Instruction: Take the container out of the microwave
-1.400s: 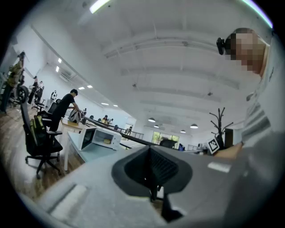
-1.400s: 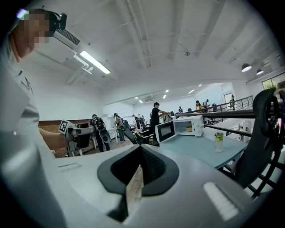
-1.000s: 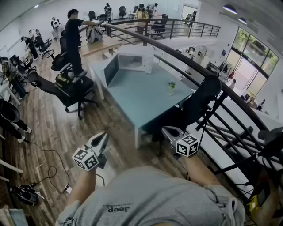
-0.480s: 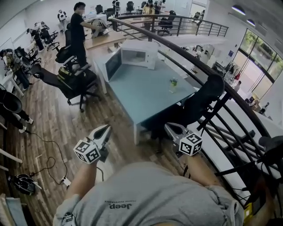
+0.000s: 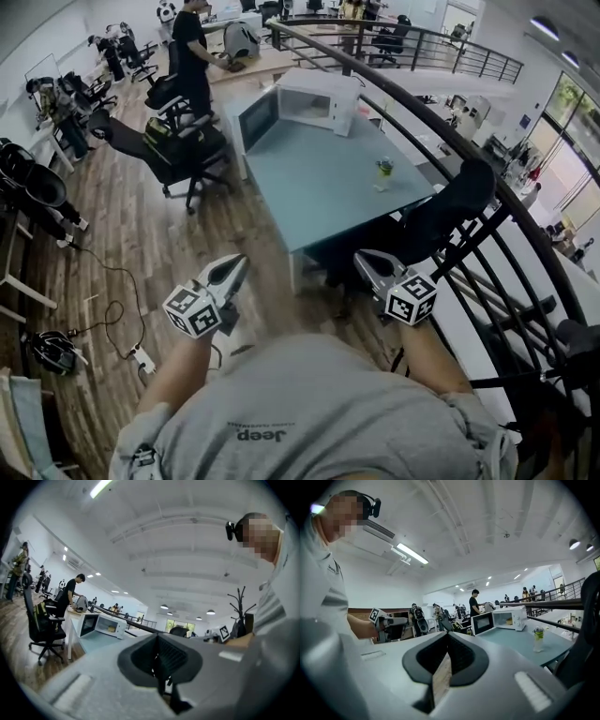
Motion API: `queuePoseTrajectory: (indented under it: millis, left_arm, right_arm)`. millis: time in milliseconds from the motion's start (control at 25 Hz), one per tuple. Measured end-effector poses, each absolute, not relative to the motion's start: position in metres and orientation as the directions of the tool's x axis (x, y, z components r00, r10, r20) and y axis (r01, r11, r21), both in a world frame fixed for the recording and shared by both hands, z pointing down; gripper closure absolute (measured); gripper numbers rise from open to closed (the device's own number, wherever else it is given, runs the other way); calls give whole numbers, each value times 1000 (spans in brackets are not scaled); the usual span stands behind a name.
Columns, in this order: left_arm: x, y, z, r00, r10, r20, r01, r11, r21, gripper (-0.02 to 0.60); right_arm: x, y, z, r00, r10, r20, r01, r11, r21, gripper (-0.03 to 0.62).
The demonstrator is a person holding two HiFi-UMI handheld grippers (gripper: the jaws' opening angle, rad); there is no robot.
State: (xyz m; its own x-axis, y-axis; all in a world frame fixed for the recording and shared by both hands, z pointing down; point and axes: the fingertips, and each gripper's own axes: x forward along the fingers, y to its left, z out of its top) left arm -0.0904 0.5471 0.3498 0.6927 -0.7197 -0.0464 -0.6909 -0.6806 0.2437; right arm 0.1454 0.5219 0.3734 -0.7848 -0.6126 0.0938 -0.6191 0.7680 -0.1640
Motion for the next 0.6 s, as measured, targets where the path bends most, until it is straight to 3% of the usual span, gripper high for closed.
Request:
queuePoseTrajectory:
  millis: [280,600]
  left_arm:
    - [-114,474,376,676,-736,-24,-704,-655,275,565]
    - [-176,232,413,774,-632,-24,-607,-753,252,566]
  right_arm:
    - [110,439,395,-820,-563,105,-572,802,-170,591]
    - [22,216,417,-788,-610,91,-616,773,-150,591]
